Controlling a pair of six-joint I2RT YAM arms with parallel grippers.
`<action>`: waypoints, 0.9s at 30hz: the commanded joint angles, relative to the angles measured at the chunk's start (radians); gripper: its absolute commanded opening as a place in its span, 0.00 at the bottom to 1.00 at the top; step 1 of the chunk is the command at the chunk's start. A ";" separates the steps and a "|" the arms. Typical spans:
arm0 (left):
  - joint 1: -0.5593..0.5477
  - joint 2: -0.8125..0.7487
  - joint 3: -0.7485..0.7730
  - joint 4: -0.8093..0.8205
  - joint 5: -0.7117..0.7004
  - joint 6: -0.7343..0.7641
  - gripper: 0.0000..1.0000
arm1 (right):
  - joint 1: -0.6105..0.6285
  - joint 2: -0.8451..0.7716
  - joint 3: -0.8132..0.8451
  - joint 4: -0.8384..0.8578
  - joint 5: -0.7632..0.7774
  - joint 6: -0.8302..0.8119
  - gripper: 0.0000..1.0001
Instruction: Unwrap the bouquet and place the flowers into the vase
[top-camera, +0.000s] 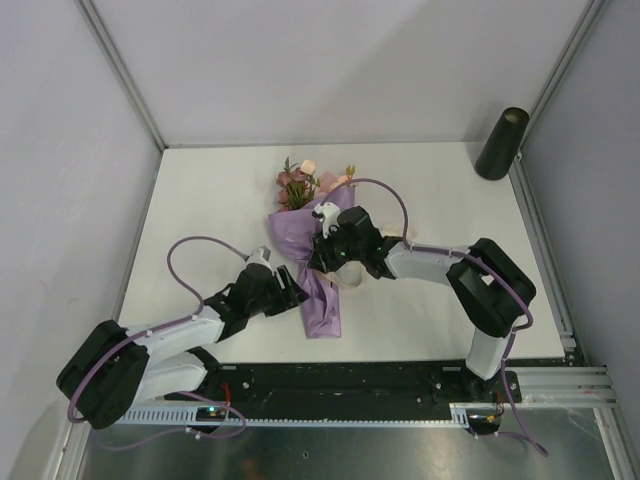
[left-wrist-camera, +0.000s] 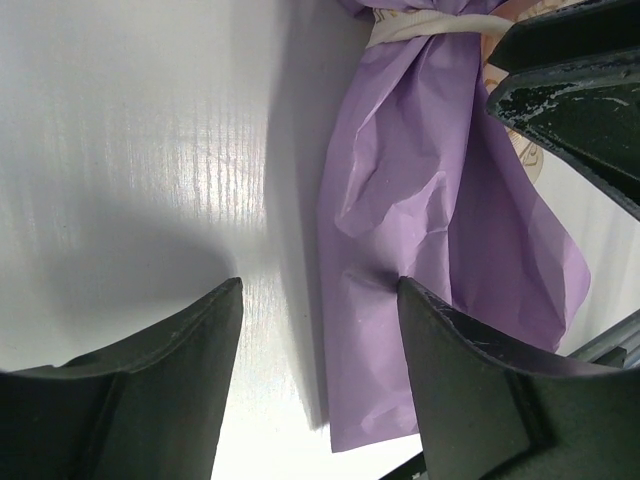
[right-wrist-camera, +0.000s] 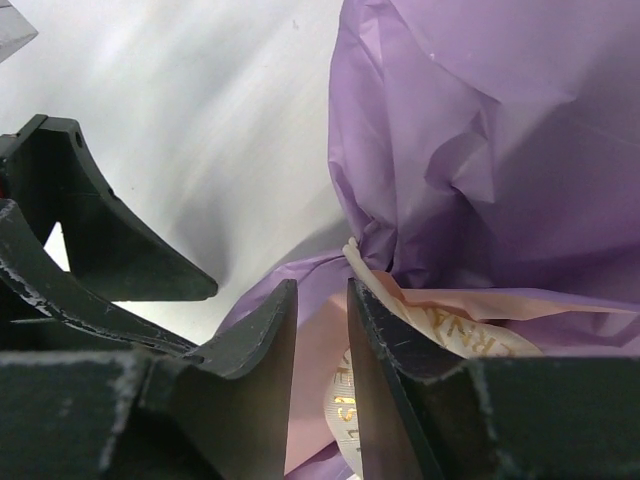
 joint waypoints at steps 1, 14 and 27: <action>-0.009 0.014 0.000 0.009 0.001 -0.010 0.67 | -0.006 0.019 0.045 -0.009 0.015 -0.037 0.33; -0.010 0.031 0.011 0.009 0.004 -0.010 0.64 | -0.008 0.045 0.114 -0.057 0.029 -0.085 0.34; -0.011 0.023 0.012 0.009 0.004 -0.006 0.64 | -0.024 0.074 0.138 -0.096 0.025 -0.120 0.34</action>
